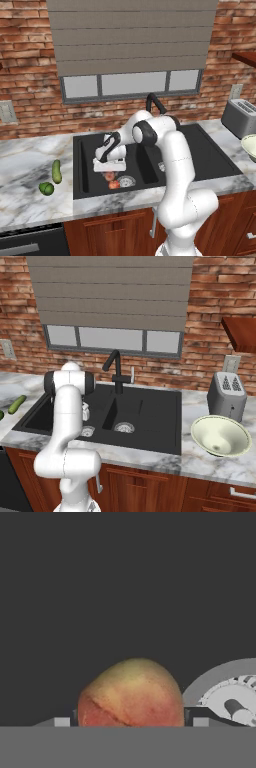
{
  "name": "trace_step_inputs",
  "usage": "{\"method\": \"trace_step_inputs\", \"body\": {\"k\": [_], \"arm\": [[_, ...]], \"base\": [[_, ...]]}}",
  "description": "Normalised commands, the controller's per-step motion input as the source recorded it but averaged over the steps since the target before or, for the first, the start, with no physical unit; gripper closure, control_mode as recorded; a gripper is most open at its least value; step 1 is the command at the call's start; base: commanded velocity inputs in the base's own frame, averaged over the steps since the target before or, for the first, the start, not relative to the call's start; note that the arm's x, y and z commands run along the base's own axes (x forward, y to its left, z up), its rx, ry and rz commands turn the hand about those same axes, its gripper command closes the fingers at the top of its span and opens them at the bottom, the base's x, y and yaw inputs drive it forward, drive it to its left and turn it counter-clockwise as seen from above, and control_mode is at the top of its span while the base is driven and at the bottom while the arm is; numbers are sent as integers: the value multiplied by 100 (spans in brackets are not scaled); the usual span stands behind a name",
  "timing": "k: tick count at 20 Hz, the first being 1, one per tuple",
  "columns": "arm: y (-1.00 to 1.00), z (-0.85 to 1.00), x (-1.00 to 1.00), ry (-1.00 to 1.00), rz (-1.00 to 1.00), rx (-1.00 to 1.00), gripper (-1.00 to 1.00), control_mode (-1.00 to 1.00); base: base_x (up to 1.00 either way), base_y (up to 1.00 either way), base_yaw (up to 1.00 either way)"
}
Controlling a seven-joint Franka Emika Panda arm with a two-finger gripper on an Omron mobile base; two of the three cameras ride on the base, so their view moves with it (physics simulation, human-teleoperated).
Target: There is a mixed pile of frozen fruits and vegetables on the counter. Locate all the frozen vegetables and place the items in a bowl on the counter. Take all the frozen fruits and defrost them in a running sink.
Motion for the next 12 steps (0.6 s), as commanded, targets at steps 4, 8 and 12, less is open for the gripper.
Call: {"method": "trace_step_inputs", "body": {"k": [4, 8, 12], "arm": [[-2, 5, 0, 0, 0, 3, -100, -100], [-6, 20, -2, 0, 0, 0, -100, -100], [-10, 35, -8, 0, 0, 2, -100, -100]], "base": [[0, 0, 0], [0, 0, 0], [0, 0, 0]]}}
